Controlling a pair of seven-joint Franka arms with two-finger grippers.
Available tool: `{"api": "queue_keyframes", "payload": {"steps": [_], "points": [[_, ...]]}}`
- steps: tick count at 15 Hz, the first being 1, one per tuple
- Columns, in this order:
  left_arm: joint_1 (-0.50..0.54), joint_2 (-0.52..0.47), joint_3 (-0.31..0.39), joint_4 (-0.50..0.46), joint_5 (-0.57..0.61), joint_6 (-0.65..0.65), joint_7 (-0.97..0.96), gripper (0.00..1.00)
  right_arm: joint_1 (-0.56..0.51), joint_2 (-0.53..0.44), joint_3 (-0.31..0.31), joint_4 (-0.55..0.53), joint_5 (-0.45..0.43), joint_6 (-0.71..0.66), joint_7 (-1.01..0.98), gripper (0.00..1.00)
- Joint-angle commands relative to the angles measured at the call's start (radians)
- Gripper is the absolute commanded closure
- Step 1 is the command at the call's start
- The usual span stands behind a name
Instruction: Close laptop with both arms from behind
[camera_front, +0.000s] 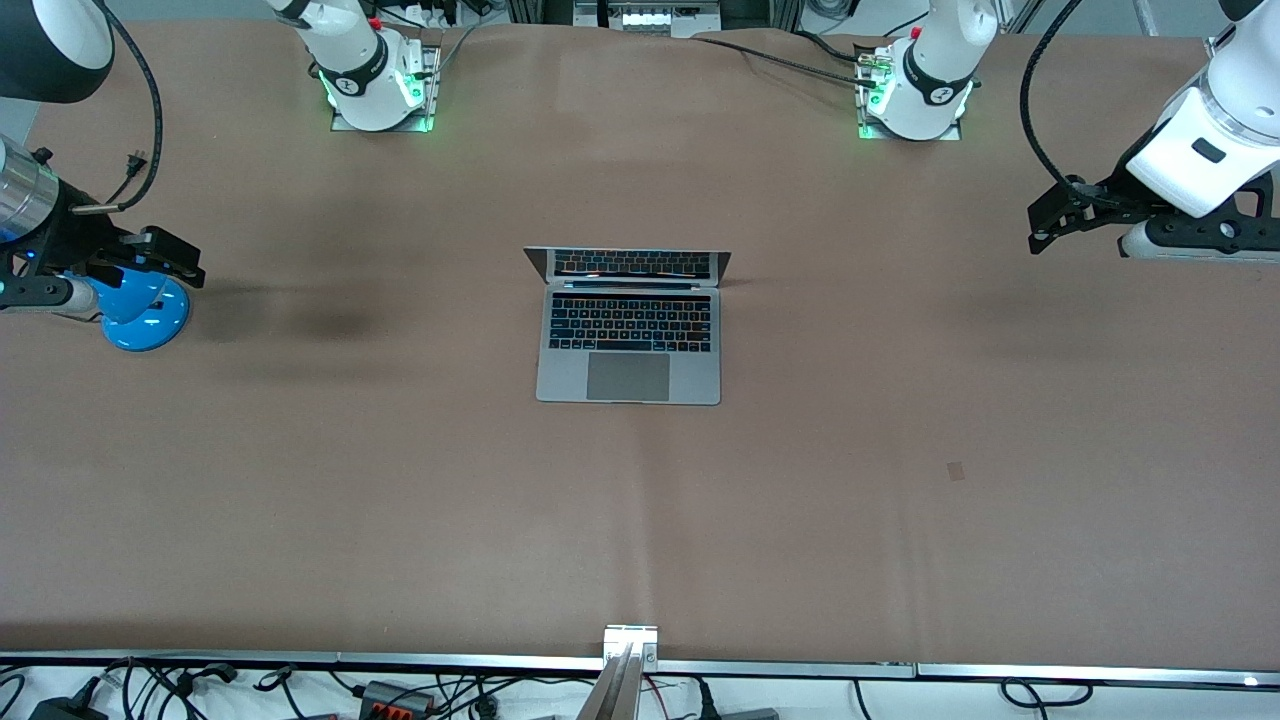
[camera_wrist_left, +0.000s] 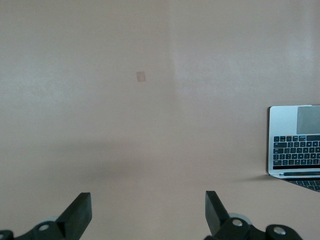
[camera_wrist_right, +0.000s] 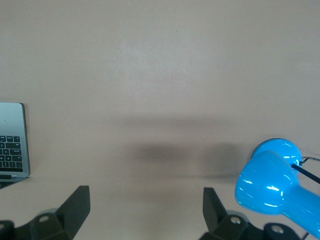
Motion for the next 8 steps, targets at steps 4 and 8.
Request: {"api": "queue_keyframes", "payload": {"steps": [4, 8], "points": [[0.005, -0.005, -0.005, 0.000, 0.002, 0.000, 0.011, 0.00, -0.023, 0.007, 0.018, 0.015, 0.021, -0.008, -0.025, 0.00], [0.007, 0.024, 0.001, 0.007, 0.001, -0.014, 0.013, 0.00, -0.020, 0.010, 0.019, 0.048, 0.024, -0.037, -0.024, 0.00]]}}
